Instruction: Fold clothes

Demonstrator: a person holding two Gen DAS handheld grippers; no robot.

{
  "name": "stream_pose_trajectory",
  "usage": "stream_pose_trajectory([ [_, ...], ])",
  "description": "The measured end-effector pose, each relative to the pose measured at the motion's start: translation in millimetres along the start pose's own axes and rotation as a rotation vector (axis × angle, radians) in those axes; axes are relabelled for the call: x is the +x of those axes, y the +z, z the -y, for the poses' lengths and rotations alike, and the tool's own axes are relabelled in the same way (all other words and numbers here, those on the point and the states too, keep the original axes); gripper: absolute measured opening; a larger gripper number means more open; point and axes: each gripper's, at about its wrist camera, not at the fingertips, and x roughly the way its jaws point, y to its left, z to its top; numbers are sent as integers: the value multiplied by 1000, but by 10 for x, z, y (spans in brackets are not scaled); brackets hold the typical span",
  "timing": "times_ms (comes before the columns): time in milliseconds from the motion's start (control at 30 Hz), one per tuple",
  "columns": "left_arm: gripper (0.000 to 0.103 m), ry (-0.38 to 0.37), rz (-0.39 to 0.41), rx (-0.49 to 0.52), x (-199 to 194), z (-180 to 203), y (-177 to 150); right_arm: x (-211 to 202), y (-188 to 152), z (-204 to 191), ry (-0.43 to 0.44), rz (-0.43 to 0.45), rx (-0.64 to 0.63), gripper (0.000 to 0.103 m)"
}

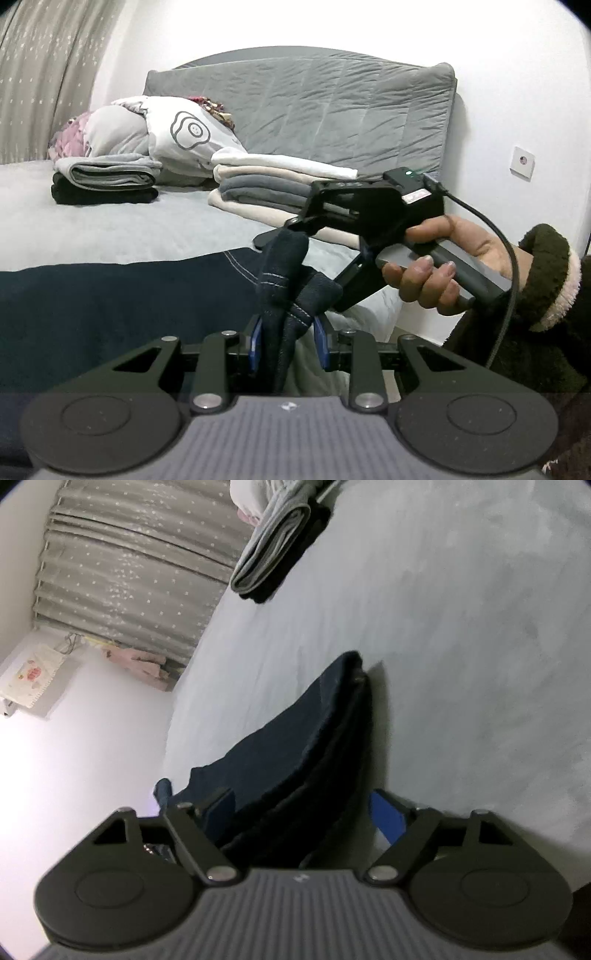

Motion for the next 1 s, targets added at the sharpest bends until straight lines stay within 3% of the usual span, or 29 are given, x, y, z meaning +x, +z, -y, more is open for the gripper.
stream_pose_trajectory([
  [133, 28, 12, -26, 26, 43, 27, -21, 89, 37, 24, 0, -15, 23, 61],
  [200, 32, 25, -34, 48, 65, 51, -29, 137, 47, -14, -34, -10, 1, 45],
  [300, 37, 31, -46, 86, 68, 110, -41, 84, 36, -71, -29, 12, -8, 34],
  [433, 48, 54, -94, 159, 131, 205, -92, 11, -2, -146, -7, 36, -9, 30],
  [533, 31, 60, -98, 171, 135, 232, -123, -17, -26, -219, -5, 50, -19, 27],
  [700, 13, 92, -48, 120, -33, 149, -102, -9, -23, -437, -9, 60, -66, 26],
  [1000, 13, 153, 60, -72, -470, -229, -28, 310, 9, -1014, 7, 35, -175, 25],
])
